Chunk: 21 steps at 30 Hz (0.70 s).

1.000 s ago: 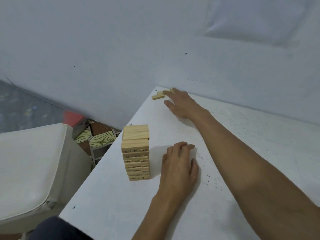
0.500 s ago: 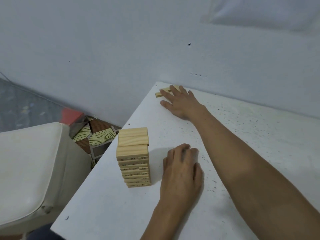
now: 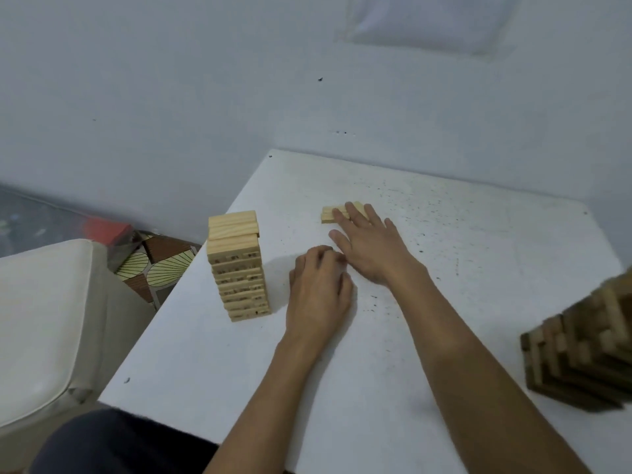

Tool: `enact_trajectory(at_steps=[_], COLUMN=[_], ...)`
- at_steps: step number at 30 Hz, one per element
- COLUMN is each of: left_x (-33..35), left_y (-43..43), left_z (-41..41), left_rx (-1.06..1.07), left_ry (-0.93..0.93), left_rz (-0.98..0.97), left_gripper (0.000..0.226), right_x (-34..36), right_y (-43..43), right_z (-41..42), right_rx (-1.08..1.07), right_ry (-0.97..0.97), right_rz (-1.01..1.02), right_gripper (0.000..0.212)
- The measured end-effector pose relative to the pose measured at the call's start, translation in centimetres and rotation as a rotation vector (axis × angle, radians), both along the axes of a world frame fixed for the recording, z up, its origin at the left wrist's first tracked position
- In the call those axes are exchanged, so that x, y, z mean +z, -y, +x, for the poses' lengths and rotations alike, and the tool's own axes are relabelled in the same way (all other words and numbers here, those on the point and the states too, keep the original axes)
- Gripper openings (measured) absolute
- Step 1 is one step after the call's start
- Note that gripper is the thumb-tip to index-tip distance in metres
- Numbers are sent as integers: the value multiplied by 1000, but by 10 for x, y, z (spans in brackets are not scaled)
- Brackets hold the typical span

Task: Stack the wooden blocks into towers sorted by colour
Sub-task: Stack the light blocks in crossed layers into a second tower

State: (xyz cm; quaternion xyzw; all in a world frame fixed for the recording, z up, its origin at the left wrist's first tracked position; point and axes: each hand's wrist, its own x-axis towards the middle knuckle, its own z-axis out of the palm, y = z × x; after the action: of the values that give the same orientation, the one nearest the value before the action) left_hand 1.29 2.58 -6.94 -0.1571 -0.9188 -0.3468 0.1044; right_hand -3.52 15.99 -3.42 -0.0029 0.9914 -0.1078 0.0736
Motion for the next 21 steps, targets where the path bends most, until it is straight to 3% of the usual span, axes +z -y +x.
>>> enact_trajectory(at_steps=[4,9,14,21], left_x=[-2,-1,2,7], left_y=[3,4,7,11], left_z=[-5,-2,12,26], left_rx=[8,-92,-218,-299], left_ry=[38,25,6,-2], left_rz=[132,-46,-79,-53], left_gripper=[24,43,42,33], right_x=[0,-2,-7,-13], right_y=[-5,-2,-2,-12], right_z=[58,110,143,154], right_rx=[-13,-1,7,-62], right_ry=[-14,-16,-55,-315], right_rz=[6,15,-22,-289], right_gripper=[55,54,54,44])
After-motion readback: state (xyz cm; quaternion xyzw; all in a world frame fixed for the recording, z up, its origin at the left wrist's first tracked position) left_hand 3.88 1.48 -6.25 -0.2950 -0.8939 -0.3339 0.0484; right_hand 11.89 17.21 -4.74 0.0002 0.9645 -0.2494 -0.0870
